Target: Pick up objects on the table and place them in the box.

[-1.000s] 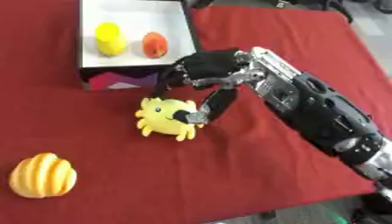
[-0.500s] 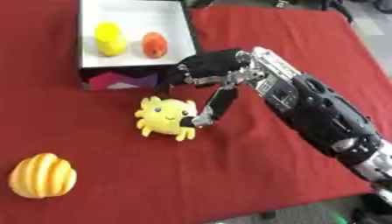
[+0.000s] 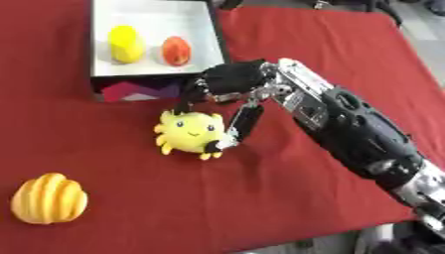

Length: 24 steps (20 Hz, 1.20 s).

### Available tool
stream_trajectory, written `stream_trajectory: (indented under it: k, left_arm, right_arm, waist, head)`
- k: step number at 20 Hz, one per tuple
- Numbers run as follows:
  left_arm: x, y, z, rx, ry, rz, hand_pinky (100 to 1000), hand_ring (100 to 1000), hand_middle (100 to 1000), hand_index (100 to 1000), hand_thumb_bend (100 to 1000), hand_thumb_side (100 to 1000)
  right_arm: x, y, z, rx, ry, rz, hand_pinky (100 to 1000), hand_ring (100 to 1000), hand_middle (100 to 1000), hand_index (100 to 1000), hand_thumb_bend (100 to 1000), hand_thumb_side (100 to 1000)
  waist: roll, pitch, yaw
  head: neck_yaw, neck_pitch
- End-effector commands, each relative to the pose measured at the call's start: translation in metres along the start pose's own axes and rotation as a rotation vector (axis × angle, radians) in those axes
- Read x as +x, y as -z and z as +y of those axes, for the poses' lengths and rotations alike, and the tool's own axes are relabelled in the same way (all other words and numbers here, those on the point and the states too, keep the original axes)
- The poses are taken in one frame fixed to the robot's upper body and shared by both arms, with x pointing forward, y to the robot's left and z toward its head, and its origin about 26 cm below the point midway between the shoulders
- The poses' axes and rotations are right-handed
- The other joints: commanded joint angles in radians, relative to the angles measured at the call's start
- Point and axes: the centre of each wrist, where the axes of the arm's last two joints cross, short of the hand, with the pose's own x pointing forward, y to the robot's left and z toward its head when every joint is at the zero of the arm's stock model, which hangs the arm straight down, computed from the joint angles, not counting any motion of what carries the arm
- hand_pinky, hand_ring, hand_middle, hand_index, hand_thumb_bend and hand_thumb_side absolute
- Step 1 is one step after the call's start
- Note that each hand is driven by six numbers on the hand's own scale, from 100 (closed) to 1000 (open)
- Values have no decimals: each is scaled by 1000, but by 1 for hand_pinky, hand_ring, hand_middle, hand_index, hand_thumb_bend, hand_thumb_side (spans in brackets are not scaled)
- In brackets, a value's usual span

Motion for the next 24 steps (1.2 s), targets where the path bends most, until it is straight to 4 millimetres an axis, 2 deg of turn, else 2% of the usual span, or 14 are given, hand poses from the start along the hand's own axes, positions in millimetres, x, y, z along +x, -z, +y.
stream_trajectory:
  k: [1,8,15,17,20,24]
  left_arm:
    - [6,6,2,-26,18,-25,852,874,769,809,100,612]
    - [6,5,1,-34,16,-23,853,875,771,807,100,612]
    - [5,4,1,-34,19,-20,854,876,773,807,100,611]
    - [5,4,0,-34,18,-20,854,876,773,806,100,611]
    - [5,3,0,-36,20,-17,855,877,773,806,100,612]
    - [4,2,0,-38,20,-16,855,877,773,806,100,612]
  right_arm:
    - [-5,-1,-3,-4,-29,23,773,781,620,856,444,582]
    - [-9,6,5,-22,-28,55,750,752,581,840,461,490]
    - [-11,6,8,-23,-36,68,758,757,588,861,456,458]
    - [-12,6,11,-12,-38,71,756,753,583,860,452,428]
    - [-13,8,16,4,-28,68,745,729,560,822,444,307]
    - [-13,8,15,-8,-13,60,729,671,519,766,454,409]
  waist:
    - [4,-25,2]
    - [4,-20,8]
    - [6,-17,8]
    - [6,-15,9]
    - [7,-13,9]
    - [9,-12,9]
  head:
    - [-5,-1]
    - [-12,-1]
    - [-13,-1]
    - [-15,-1]
    - [-15,-1]
    - [-15,-1]
